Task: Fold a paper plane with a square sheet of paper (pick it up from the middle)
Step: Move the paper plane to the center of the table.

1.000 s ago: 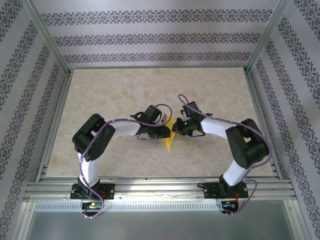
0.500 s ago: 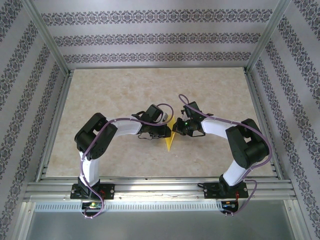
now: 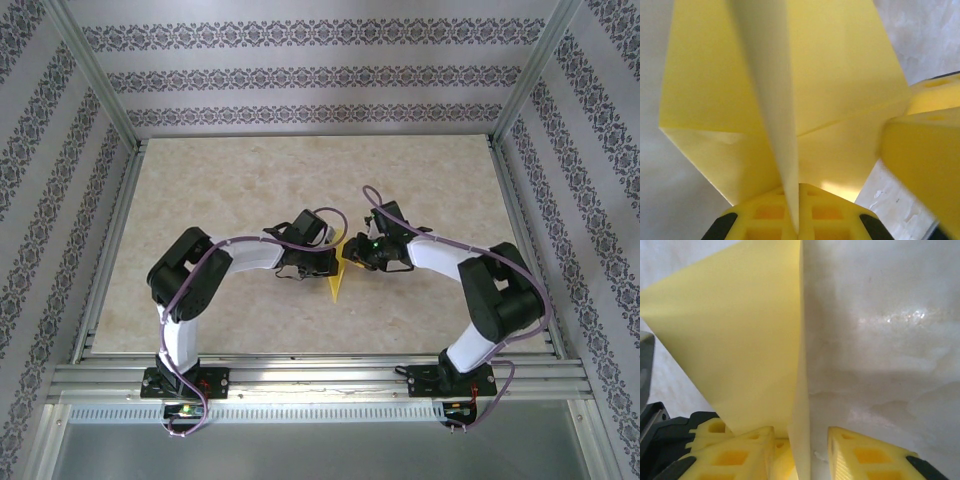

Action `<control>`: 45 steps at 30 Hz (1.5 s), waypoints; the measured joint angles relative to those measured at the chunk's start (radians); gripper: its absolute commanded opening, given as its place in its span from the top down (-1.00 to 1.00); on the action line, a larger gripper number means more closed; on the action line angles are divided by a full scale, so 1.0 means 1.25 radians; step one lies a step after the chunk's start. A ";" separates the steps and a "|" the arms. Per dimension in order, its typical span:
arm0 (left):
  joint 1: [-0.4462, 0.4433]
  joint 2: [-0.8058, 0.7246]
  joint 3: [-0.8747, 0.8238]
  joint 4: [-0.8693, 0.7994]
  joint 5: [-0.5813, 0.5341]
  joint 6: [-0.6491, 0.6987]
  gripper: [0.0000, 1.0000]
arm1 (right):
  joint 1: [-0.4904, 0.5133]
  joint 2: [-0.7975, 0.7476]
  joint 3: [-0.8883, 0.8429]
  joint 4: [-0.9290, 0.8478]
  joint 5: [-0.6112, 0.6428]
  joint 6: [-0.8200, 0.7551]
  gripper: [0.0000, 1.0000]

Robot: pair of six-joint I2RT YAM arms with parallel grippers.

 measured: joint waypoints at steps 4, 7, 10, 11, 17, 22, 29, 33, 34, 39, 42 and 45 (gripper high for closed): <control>0.001 -0.073 0.004 -0.100 -0.087 0.031 0.91 | -0.029 -0.083 -0.013 0.002 -0.004 0.001 0.14; 0.002 -0.095 0.035 -0.196 -0.153 0.060 0.92 | -0.061 -0.141 -0.032 0.007 -0.002 0.001 0.13; 0.007 -0.093 0.077 -0.288 -0.209 0.088 0.93 | -0.092 -0.169 -0.057 0.006 -0.001 0.001 0.13; 0.008 -0.091 0.088 -0.311 -0.224 0.095 0.93 | -0.099 -0.172 -0.064 0.006 -0.001 0.001 0.13; 0.012 -0.072 0.128 -0.401 -0.273 0.121 0.92 | -0.114 -0.173 -0.100 0.001 -0.002 0.001 0.13; 0.013 -0.022 0.147 -0.415 -0.273 0.125 0.91 | -0.116 -0.173 -0.110 0.002 -0.005 0.002 0.12; 0.017 0.002 0.147 -0.424 -0.273 0.124 0.87 | -0.119 -0.173 -0.110 0.004 -0.008 0.002 0.12; 0.017 0.004 0.147 -0.423 -0.273 0.124 0.81 | -0.119 -0.170 -0.110 0.007 -0.010 0.002 0.11; 0.017 0.004 0.147 -0.423 -0.273 0.124 0.81 | -0.119 -0.168 -0.110 0.007 -0.012 0.002 0.11; 0.017 0.009 0.147 -0.423 -0.273 0.122 0.77 | -0.119 -0.156 -0.110 0.007 -0.020 0.002 0.11; 0.017 0.013 0.147 -0.423 -0.273 0.121 0.76 | -0.119 -0.154 -0.110 0.007 -0.020 0.002 0.11; 0.017 0.018 0.148 -0.423 -0.276 0.121 0.74 | -0.119 -0.154 -0.110 0.007 -0.023 0.004 0.11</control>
